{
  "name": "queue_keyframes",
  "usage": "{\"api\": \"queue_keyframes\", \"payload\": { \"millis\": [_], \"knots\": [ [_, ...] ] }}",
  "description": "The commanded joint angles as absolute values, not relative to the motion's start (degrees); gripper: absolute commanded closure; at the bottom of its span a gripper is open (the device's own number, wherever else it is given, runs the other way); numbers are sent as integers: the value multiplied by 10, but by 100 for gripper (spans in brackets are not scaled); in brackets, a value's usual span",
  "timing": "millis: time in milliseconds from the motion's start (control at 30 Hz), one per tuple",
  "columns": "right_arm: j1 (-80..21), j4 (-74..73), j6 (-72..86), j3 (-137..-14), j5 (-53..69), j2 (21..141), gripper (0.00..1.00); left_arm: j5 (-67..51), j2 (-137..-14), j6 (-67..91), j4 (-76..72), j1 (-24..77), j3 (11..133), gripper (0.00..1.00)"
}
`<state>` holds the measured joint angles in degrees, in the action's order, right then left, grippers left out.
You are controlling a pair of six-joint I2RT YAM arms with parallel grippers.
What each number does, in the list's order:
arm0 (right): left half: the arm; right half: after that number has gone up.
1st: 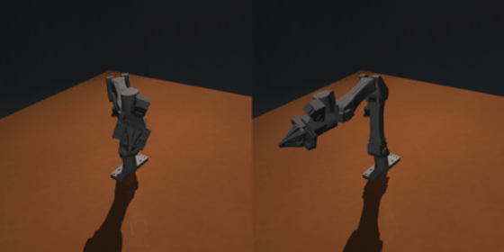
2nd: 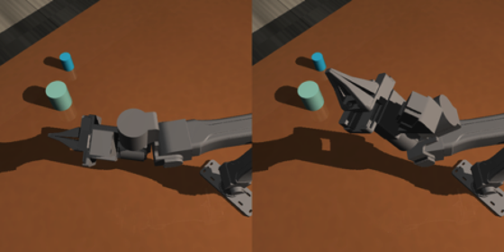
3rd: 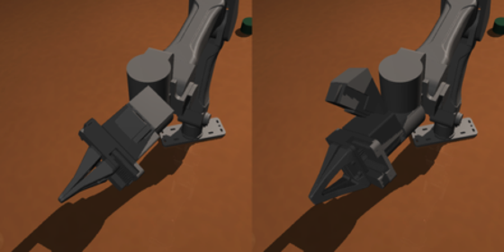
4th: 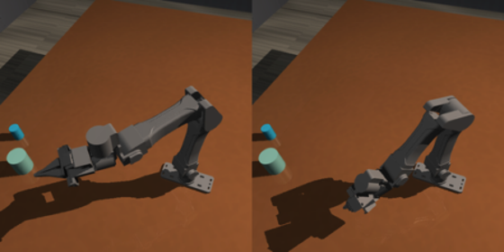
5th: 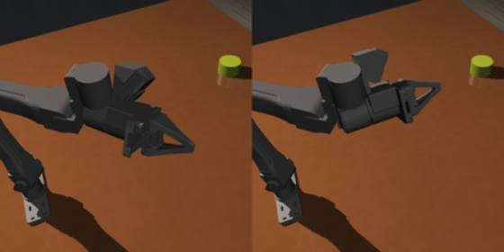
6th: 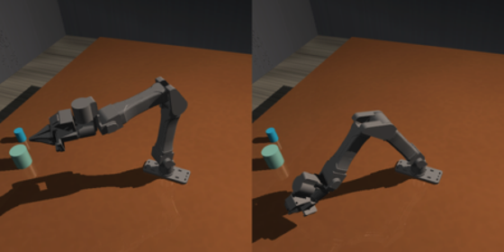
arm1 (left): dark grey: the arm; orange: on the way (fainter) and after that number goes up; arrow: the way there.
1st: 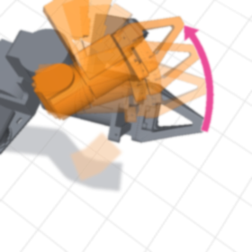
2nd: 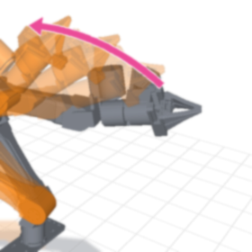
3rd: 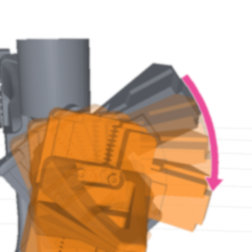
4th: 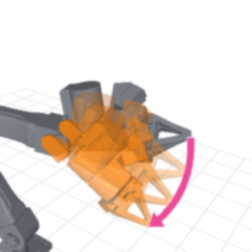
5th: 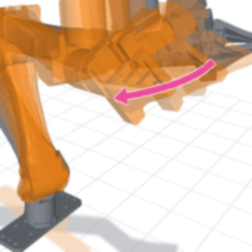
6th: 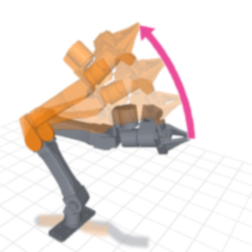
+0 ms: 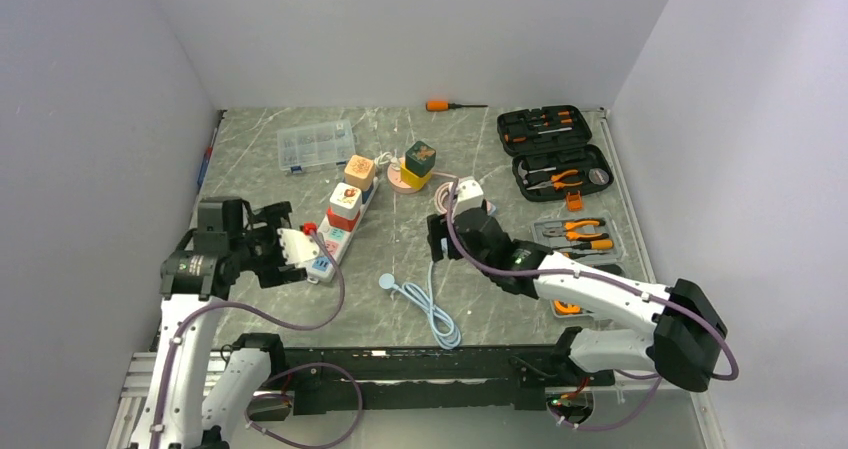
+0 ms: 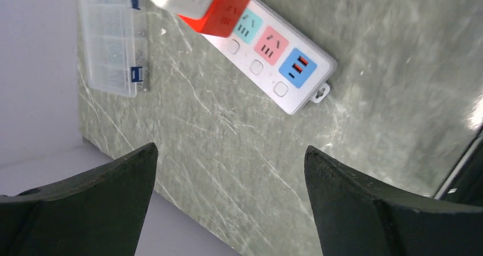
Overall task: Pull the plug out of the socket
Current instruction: Remove the plug from the socket.
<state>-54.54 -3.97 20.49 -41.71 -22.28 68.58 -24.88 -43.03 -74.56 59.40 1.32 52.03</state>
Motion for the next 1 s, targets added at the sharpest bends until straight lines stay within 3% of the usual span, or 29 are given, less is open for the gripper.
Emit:
{"api": "queue_keyframes", "payload": {
  "millis": [0,333,700,967],
  "knots": [
    [-519,-108,248,-474,-215,699,21,-283,-432,-563,676,12,605,1],
    [-518,-145,311,-514,-228,791,16,-262,-445,-412,722,12,717,1],
    [-545,-102,315,-533,-262,877,19,-308,-465,-379,700,12,727,1],
    [-575,-91,312,-557,-286,949,35,-309,-485,-399,685,13,706,1]
  ]
}}
